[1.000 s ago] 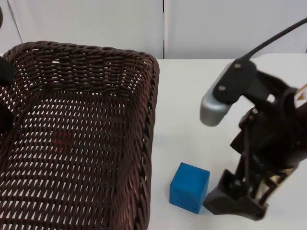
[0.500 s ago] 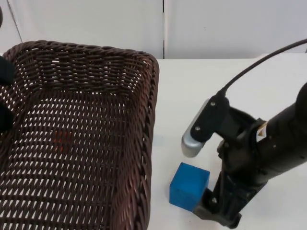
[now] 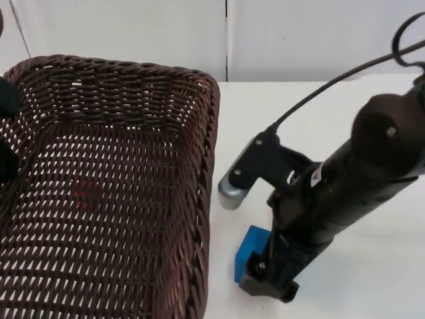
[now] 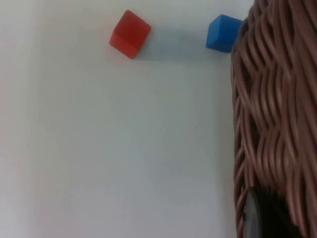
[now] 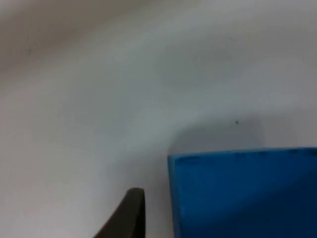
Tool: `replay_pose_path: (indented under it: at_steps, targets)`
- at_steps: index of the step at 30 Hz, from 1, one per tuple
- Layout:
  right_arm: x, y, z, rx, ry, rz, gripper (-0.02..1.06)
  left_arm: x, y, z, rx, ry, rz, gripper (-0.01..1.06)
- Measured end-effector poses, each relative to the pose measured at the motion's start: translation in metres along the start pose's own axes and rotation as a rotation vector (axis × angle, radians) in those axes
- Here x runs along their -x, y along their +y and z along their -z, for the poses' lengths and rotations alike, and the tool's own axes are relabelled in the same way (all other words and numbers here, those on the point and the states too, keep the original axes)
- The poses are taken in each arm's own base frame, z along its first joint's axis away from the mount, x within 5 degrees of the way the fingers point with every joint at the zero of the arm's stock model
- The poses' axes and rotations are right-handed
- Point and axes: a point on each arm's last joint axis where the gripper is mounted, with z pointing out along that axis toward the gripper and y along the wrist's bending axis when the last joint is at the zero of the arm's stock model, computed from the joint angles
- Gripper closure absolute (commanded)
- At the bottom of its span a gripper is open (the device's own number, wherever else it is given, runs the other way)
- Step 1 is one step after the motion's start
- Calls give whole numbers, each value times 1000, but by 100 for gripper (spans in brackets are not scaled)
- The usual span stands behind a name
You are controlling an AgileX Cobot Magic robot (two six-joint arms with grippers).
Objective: Pick up the basket with the left hand and place the largest block into the basket with the right hand.
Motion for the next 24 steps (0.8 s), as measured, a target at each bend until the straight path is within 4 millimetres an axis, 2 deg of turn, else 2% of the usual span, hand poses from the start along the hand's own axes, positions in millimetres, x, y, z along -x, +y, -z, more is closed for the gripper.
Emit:
replay_pose_path:
  at_steps: [3,5,6,10,11,13,14,20,24]
  targets:
    - [-2,1,-5,15,23,-2,7,0,0,0,0,0,0,105]
    - [-3,2,-6,21,31,-2,24,0,0,0,0,0,0,105]
    - [-3,2,-6,21,31,-2,24,0,0,0,0,0,0,105]
    - [-4,2,-6,22,33,-2,76,0,0,0,0,0,0,105]
    - [-3,2,-6,21,31,-9,76,0,0,0,0,0,0,105]
    - [-3,2,-6,25,31,-20,98,0,0,0,0,0,0,105]
    - [-4,2,-6,28,34,-21,104,0,0,0,0,0,0,105]
    - [-5,6,-1,66,68,-27,105,0,0,0,0,0,0,105]
    - [-5,8,11,89,78,-29,105,0,0,0,0,0,0,105]
